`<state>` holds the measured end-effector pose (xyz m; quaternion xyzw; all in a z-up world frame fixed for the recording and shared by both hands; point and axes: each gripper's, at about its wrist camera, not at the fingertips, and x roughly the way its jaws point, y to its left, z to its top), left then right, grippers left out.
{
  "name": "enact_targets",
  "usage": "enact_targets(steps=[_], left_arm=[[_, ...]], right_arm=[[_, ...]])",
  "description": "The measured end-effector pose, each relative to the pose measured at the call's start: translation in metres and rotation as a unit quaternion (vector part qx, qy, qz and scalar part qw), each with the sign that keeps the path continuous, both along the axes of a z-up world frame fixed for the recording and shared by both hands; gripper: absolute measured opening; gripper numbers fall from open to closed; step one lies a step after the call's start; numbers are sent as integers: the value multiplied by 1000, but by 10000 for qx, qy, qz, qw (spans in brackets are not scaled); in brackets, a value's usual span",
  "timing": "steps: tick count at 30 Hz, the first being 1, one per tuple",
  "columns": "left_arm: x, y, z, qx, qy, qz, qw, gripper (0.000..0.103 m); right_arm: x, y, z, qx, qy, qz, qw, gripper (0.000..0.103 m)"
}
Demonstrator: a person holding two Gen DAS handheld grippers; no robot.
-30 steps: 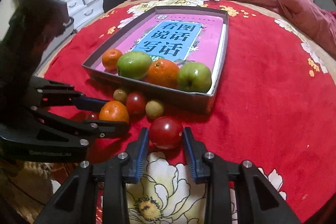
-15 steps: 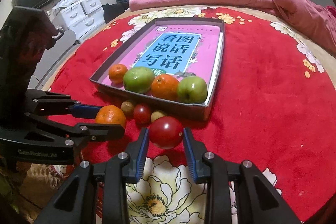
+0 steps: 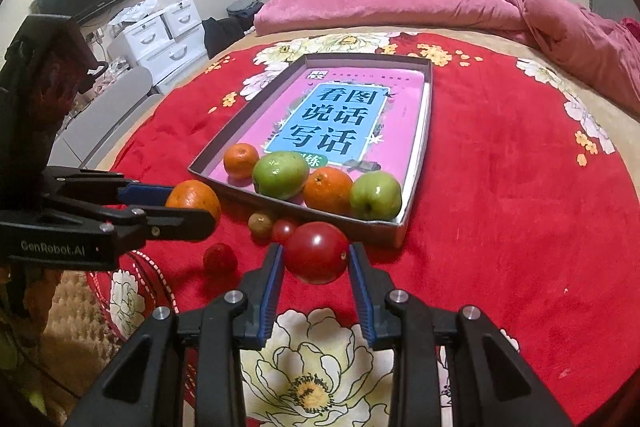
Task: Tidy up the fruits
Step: 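Grasp a mandarin with the left tool while the right tool grasps a red cherry tomato, then lift and carry the mandarin and the cherry tomato over the tray with both tools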
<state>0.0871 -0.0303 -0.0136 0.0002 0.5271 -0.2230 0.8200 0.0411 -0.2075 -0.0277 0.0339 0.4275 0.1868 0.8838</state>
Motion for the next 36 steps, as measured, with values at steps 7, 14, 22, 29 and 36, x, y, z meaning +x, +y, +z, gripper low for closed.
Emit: enact_targets(steps=[7,14,22,29,36], left_arm=[[2,16,10,-65,-118,220,9997,44],[7,31,23,-142,-288,423,9986,44],[16,44,27,-152,-353,629,9973,44],[26,46,14,-56,-244,723,9971,44],[21,34,-3,-34,-96,535,9985,44]], right_arm=[[0,4,10,12,-97,28,9999,33],[4,6,18,66,-170,27,9998,33],[13,8,26,69,-270,38,9996,33],[24,13,14,-210,-187,96,9996,33],[0,3,-22,-132,359,291,9988,34]])
